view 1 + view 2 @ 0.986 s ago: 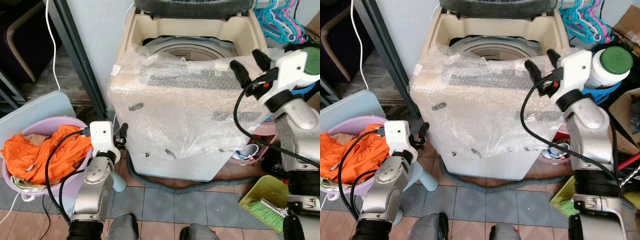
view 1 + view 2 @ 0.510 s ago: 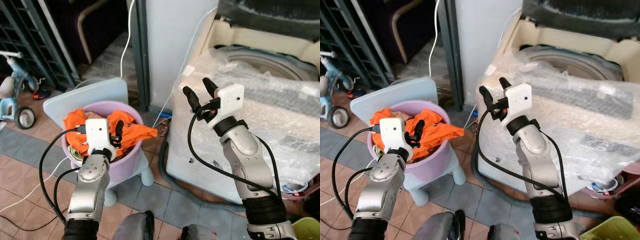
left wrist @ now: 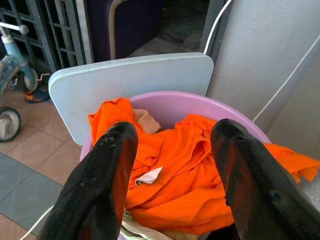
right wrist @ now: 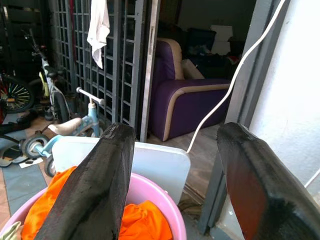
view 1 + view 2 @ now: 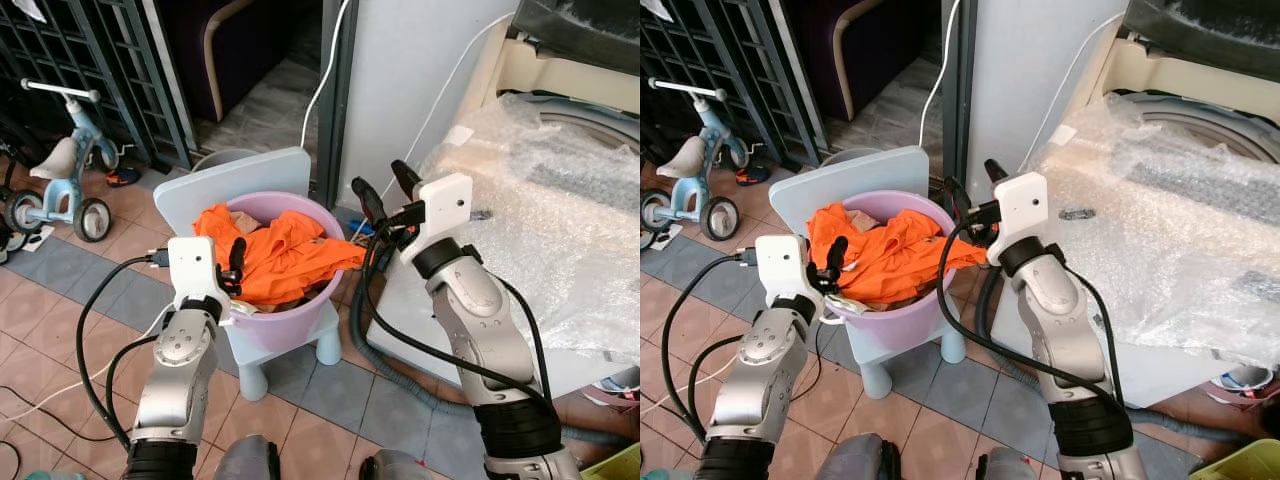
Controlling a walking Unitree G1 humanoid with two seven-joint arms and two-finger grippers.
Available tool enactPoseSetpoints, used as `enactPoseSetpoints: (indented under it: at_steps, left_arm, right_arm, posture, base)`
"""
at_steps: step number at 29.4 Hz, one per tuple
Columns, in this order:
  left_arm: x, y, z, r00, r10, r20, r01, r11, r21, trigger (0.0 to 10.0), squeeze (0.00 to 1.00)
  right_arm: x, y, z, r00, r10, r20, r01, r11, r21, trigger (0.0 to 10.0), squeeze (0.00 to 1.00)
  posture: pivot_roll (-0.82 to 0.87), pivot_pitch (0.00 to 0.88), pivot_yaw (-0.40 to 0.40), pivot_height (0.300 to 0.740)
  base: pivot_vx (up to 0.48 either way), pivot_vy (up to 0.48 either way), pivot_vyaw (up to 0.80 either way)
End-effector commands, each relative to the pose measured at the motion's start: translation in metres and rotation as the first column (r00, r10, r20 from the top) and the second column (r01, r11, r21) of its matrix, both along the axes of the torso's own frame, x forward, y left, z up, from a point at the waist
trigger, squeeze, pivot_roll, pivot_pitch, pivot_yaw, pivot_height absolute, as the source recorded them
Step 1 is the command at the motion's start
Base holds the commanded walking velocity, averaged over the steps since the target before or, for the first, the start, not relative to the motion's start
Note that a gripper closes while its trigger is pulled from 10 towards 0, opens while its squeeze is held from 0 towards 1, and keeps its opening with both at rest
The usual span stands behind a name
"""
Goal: Clothes washing
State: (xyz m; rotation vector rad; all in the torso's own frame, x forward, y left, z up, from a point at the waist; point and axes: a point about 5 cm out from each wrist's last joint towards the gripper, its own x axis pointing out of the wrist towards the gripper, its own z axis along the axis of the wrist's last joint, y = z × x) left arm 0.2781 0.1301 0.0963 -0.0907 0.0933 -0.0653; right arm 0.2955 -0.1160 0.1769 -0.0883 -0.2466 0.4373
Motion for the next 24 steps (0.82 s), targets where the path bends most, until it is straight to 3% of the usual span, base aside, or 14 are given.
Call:
enactPoseSetpoints:
  at_steps: [1, 20, 24]
  left_arm:
    - [-0.001, 0.007, 0.002, 1.0, 0.025, 0.011, -0.025, 1.0, 0.007, 10.0, 0.0]
    - [-0.003, 0.008, 0.0, 1.0, 0.014, 0.019, -0.014, 1.0, 0.015, 10.0, 0.0]
    - [-0.003, 0.008, -0.002, 1.0, 0.027, -0.004, -0.027, 0.999, 0.03, 10.0, 0.0]
  right_arm:
    - [-0.002, 0.007, 0.003, 0.999, 0.031, 0.007, -0.031, 1.0, 0.004, 10.0, 0.0]
    - [0.001, 0.011, -0.003, 0.998, 0.053, -0.047, -0.053, 0.999, 0.002, 10.0, 0.0]
    - [0.001, 0.015, -0.015, 0.988, 0.099, -0.122, -0.107, 0.993, -0.059, 10.0, 0.0]
  posture:
    - [-0.06, 0.085, 0.033, 0.74]
    - [-0.06, 0.098, 0.032, 0.74]
    - [-0.05, 0.1, 0.031, 0.74]
  base:
    - [0.311, 0.0, 0.8]
    - [0.412, 0.0, 0.04]
    - [0.095, 0.0, 0.0]
